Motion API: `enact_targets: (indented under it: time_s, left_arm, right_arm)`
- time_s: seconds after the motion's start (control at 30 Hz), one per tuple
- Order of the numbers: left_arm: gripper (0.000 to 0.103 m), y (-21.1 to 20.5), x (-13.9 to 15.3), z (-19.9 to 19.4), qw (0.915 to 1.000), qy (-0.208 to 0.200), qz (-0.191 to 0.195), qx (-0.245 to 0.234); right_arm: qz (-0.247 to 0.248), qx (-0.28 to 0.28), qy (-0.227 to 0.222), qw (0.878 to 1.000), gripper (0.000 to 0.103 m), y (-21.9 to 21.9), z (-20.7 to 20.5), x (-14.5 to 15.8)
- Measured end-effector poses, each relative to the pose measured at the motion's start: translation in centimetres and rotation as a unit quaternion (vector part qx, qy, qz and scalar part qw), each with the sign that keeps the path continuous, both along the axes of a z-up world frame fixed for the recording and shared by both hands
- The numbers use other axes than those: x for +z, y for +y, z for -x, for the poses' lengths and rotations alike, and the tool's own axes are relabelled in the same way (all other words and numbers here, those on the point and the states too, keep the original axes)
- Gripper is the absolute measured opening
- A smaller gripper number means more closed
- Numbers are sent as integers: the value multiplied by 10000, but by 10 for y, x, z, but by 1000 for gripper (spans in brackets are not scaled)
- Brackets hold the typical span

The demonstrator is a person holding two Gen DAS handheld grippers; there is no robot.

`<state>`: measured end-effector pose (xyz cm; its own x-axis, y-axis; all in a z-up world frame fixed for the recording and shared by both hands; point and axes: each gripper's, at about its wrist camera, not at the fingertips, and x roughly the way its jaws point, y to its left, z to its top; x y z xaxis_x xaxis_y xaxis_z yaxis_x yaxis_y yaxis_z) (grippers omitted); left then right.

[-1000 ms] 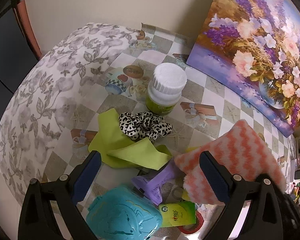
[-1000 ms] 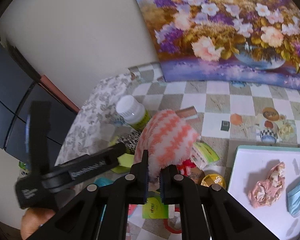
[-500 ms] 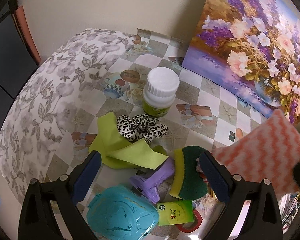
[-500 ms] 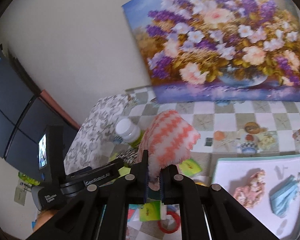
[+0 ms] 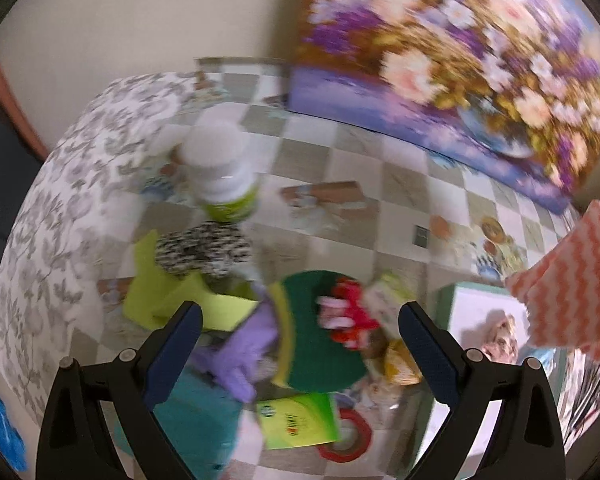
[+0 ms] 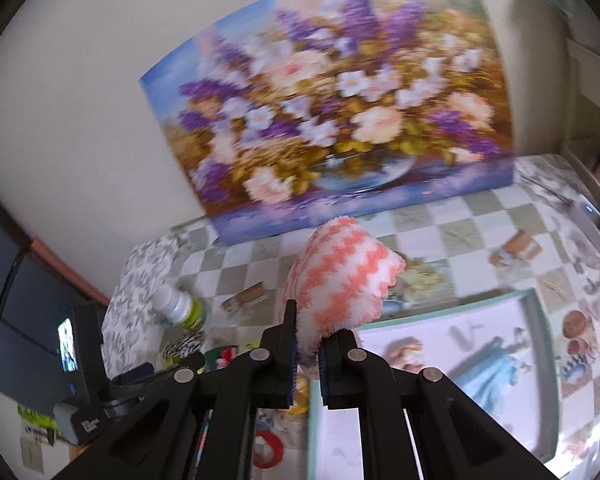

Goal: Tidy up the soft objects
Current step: 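Lift the zigzag cloth with the right gripper while the left gripper grasps the green tissue pack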

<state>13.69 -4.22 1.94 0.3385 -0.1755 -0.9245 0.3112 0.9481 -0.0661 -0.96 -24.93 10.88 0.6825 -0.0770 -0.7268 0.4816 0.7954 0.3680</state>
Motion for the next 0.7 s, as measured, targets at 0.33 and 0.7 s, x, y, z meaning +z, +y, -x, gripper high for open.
enact_targets:
  time_s: [0.33,0.7]
  left_arm:
    - [98,-62,-21,3,9947,-123,-357,-959]
    - [97,-86,-51,7,9863,-63,-748,-1470]
  right_arm:
    - [-175,-328,-26,9993,8,-33,21,-3]
    - [-278,-314,98,9991,8,-39,15,-14]
